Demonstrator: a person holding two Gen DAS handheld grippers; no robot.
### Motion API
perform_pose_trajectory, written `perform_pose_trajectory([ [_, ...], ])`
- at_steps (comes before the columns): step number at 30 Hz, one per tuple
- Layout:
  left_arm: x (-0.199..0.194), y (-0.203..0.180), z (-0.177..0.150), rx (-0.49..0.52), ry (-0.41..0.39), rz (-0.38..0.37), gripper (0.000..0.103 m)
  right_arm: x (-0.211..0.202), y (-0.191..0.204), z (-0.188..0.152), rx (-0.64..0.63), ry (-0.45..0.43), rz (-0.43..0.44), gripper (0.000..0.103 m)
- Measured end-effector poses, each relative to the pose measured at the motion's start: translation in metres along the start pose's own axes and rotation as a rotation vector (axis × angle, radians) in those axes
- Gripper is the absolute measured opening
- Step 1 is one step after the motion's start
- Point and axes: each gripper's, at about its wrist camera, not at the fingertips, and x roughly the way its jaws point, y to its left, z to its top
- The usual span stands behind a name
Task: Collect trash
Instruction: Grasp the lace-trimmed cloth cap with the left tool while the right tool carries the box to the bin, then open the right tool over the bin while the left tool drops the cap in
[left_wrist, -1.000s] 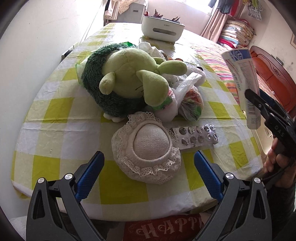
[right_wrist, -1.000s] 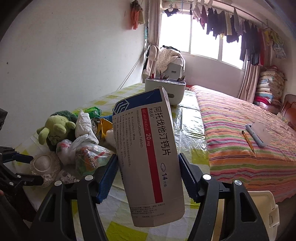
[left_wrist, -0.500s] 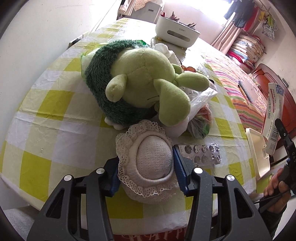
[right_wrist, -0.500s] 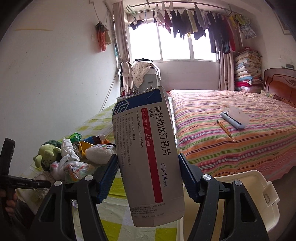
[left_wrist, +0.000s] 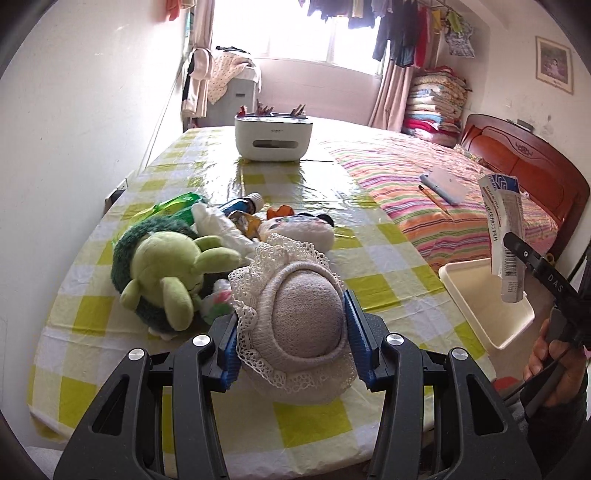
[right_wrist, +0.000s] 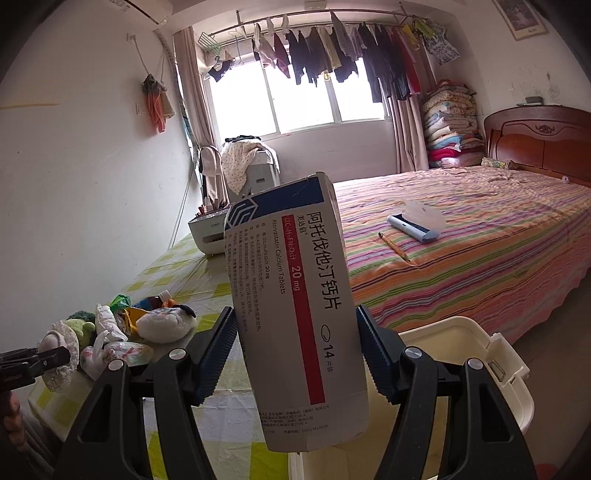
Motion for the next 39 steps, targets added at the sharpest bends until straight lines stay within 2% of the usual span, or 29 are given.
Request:
perform_pose_trajectory([
  [12, 0.022, -0.088, 0.013, 0.132, 0.012, -0.123, 0.047, -0.017, -0.041, -0.01, 0.057, -0.018, -0.086, 0.064],
  [22, 0.038, -0.151, 0.017, 0.193, 0.012, -0.202, 0.047, -0.01, -0.07, -0.017, 0.138, 0.057, -0.147, 0.065],
  [27, 0.045, -0.178, 0.016, 0.226, 0.026, -0.223, 0.047, -0.008, -0.078, -0.02, 0.161, 0.074, -0.157, 0.069],
  [32, 0.057, -0.195, 0.016, 0.248, 0.048, -0.226, 0.047, -0.003, -0.095, -0.022, 0.243, 0.1, -0.108, 0.07],
  [35, 0.065, -0.201, 0.015, 0.255, 0.067, -0.23, 0.047, -0.008, -0.104, -0.022, 0.302, 0.073, -0.104, 0.072],
  [39, 0.076, -0.214, 0.014, 0.273, 0.091, -0.23, 0.047, -0.022, -0.113, -0.021, 0.354, 0.012, -0.16, 0.073],
])
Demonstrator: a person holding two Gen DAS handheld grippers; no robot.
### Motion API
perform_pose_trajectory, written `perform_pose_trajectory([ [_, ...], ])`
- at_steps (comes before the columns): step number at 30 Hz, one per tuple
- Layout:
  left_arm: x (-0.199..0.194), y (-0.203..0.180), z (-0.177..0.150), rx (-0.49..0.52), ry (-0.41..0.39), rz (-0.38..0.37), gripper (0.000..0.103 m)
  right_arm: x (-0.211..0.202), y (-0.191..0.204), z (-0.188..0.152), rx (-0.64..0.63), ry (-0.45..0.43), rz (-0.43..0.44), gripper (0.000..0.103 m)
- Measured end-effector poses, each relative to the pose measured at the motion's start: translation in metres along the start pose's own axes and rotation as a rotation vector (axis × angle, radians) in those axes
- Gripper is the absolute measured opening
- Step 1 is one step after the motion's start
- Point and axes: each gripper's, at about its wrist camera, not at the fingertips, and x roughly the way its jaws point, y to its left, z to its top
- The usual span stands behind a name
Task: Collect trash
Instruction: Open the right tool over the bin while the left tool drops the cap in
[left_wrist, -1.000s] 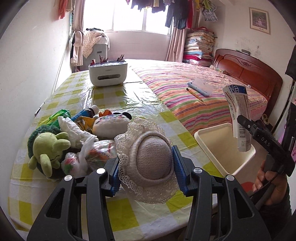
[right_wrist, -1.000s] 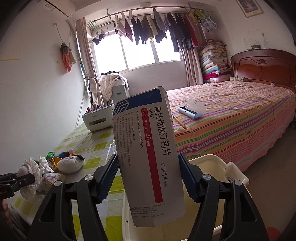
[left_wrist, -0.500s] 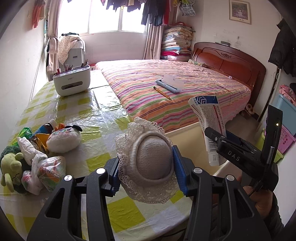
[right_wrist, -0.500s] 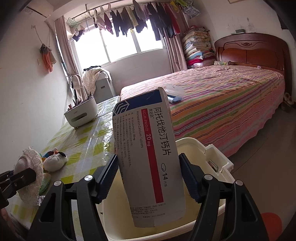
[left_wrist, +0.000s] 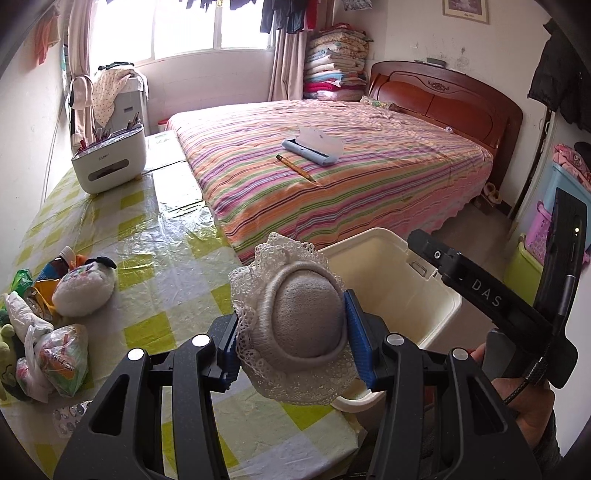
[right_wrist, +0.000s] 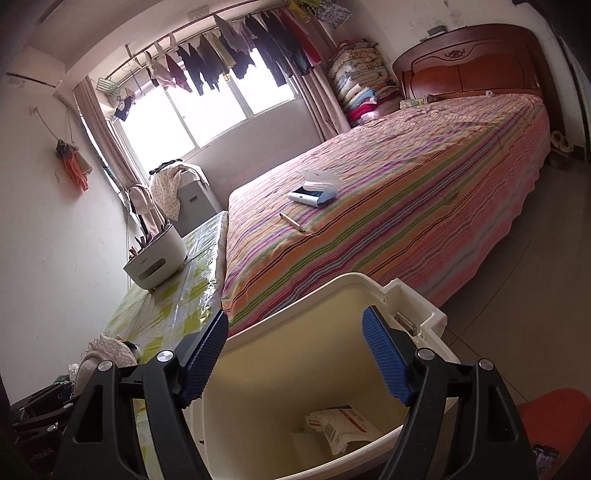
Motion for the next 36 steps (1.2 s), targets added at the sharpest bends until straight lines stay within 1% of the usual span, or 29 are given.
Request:
perform_pose_trajectory([
  [6, 0.026, -0.015, 0.006, 0.027, 0.062, -0.001, 0.048, -0.022, -0.013, 0.01, 0.073, -0.127, -0.07, 0.073],
  [12, 0.051, -0.026, 0.017, 0.051, 0.119, 0.004, 0.048, -0.041, -0.026, 0.014, 0.131, -0.222, -0.091, 0.073],
  [18, 0.066, -0.033, 0.025, 0.066, 0.153, -0.003, 0.049, -0.052, -0.031, 0.014, 0.156, -0.265, -0.094, 0.073],
  [22, 0.073, -0.038, 0.024, 0.083, 0.17, 0.0, 0.051, -0.056, -0.03, 0.015, 0.161, -0.277, -0.082, 0.073],
  [23, 0.074, -0.039, 0.023, 0.084, 0.172, 0.0, 0.054, -0.056, -0.029, 0.015, 0.16, -0.278, -0.078, 0.073],
  [24, 0.074, -0.04, 0.023, 0.086, 0.172, 0.001, 0.056, -0.056, -0.028, 0.015, 0.159, -0.278, -0.074, 0.073],
  [25, 0.074, -0.04, 0.023, 0.089, 0.167, 0.008, 0.066, -0.056, -0.028, 0.016, 0.158, -0.277, -0.07, 0.073],
  [26, 0.073, -0.041, 0.023, 0.091, 0.153, 0.016, 0.074, -0.056, -0.027, 0.015, 0.158, -0.276, -0.068, 0.073],
  [28, 0.067, -0.041, 0.023, 0.105, 0.122, 0.03, 0.079, -0.055, -0.027, 0.015, 0.158, -0.272, -0.062, 0.074],
  [29, 0.064, -0.041, 0.023, 0.12, 0.12, 0.041, 0.081, -0.055, -0.026, 0.016, 0.158, -0.27, -0.059, 0.074],
  [31, 0.057, -0.04, 0.023, 0.153, 0.115, 0.061, 0.081, -0.053, -0.026, 0.016, 0.16, -0.265, -0.053, 0.074],
  [36, 0.017, -0.019, 0.02, 0.218, 0.041, 0.138, 0.084, -0.049, -0.021, 0.015, 0.156, -0.248, -0.035, 0.076],
])
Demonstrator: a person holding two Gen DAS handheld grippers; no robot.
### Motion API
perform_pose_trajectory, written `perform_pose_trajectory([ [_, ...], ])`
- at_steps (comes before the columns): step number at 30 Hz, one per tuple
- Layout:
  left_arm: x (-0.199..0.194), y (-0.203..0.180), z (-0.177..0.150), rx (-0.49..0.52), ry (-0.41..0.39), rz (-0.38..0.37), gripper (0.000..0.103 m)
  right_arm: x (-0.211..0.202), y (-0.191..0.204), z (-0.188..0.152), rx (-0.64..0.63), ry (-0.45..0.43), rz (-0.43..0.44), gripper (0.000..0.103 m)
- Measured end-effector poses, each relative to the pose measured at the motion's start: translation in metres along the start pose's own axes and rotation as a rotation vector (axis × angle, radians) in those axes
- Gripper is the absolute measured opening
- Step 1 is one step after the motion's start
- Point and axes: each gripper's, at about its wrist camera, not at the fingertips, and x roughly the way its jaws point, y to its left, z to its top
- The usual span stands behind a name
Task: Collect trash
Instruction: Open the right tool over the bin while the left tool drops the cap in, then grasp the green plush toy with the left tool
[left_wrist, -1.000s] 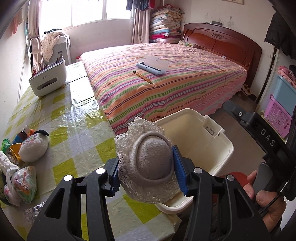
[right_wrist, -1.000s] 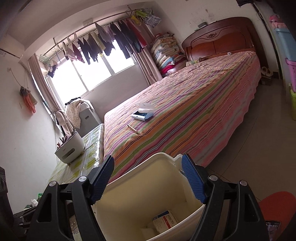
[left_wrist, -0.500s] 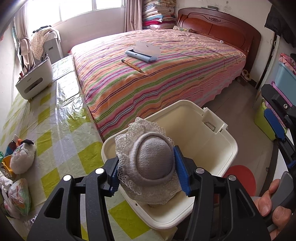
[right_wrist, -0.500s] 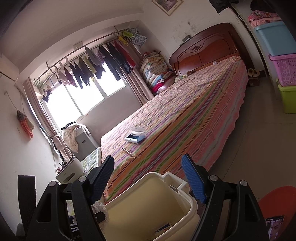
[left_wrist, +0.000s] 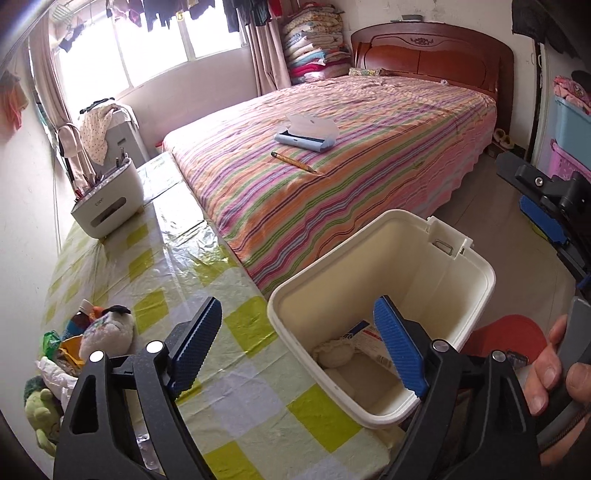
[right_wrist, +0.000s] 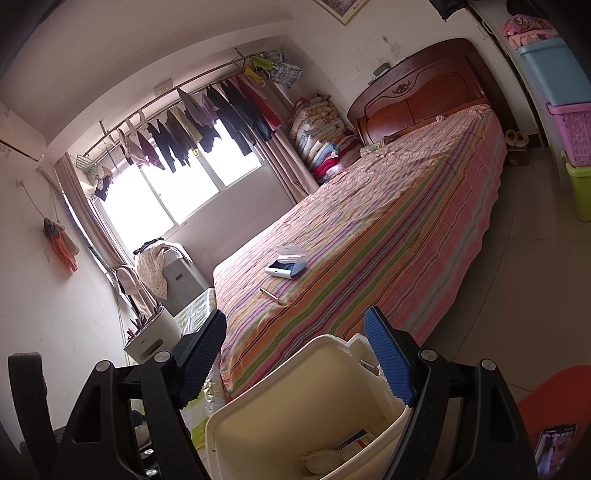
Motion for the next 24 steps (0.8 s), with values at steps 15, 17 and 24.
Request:
perform_pose_trajectory([
  [15, -0.093, 0.143, -0.065, -0.083, -0.034, 0.197, 0.086, 0.016, 0.054, -0.02, -0.104, 0.077, 0.096, 0.078],
  [17, -0.097, 0.164, -0.073, -0.111, -0.034, 0.21, 0.086, 0.02, 0.067, -0.026, -0.135, 0.094, 0.113, 0.078],
  [24, -0.099, 0.228, -0.103, -0.261, -0.033, 0.218, 0.086, 0.03, 0.114, -0.051, -0.253, 0.157, 0.168, 0.078],
])
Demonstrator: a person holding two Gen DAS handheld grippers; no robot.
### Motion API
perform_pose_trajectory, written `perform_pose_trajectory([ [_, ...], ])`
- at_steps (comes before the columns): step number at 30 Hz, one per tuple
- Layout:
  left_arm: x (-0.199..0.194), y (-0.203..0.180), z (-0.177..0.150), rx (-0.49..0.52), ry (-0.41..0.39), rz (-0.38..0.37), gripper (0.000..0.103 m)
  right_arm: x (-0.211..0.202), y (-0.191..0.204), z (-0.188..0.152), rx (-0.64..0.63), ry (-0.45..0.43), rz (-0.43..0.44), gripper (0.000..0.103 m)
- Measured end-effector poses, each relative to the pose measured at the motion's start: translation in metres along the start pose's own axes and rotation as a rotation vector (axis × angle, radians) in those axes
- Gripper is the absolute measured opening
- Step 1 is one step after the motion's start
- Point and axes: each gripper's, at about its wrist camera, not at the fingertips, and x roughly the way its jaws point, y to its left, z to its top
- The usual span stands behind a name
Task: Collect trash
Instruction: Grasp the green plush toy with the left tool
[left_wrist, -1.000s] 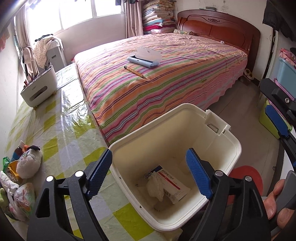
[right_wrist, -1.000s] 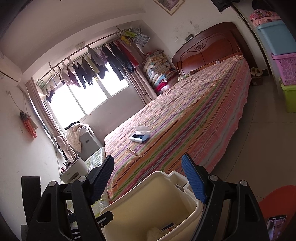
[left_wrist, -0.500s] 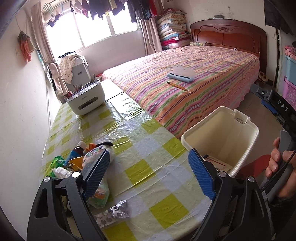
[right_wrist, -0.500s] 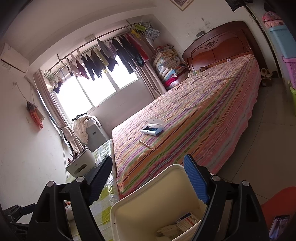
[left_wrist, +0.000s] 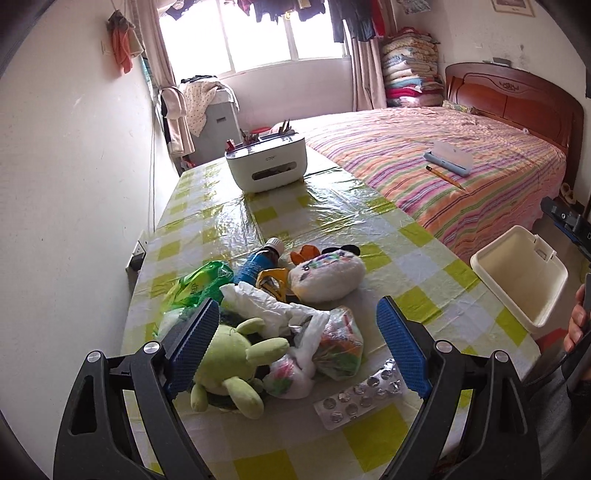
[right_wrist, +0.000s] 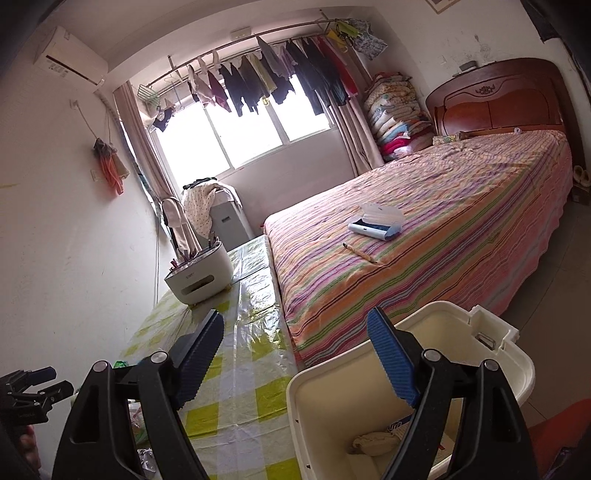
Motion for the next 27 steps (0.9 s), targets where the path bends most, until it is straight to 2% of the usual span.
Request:
perform_pose_trajectory([
  [2, 0.007, 0.018, -0.006, -0.07, 0.033, -0.006, 0.086, 0.006, 0.013, -0.003, -0.031, 0.02, 0.014, 0.078],
  [6, 0.013, 0.049, -0.018, -0.204, 0.107, -0.073, 0.086, 0.018, 0.04, -0.013, -0.097, 0.072, 0.055, 0.078],
  [9, 0.011, 0.064, -0.026, -0.245, 0.11, -0.05, 0.086, 0.026, 0.06, -0.022, -0.143, 0.111, 0.095, 0.078],
  [16, 0.021, 0.08, -0.041, -0.268, 0.17, -0.026, 0.086, 0.035, 0.093, -0.036, -0.202, 0.159, 0.148, 0.078],
  [21, 0.038, 0.083, -0.037, -0.263, 0.206, 0.003, 0.086, 0.038, 0.105, -0.042, -0.22, 0.176, 0.162, 0.078],
  [24, 0.052, 0.079, -0.033, -0.247, 0.255, -0.015, 0.086, 0.039, 0.114, -0.045, -0.236, 0.181, 0.168, 0.078],
  [26, 0.061, 0.078, -0.031, -0.254, 0.272, -0.006, 0.095, 0.04, 0.117, -0.047, -0.247, 0.186, 0.171, 0.078],
  [27, 0.066, 0.078, -0.03, -0.258, 0.28, -0.009, 0.095, 0.041, 0.119, -0.048, -0.25, 0.19, 0.172, 0.078],
])
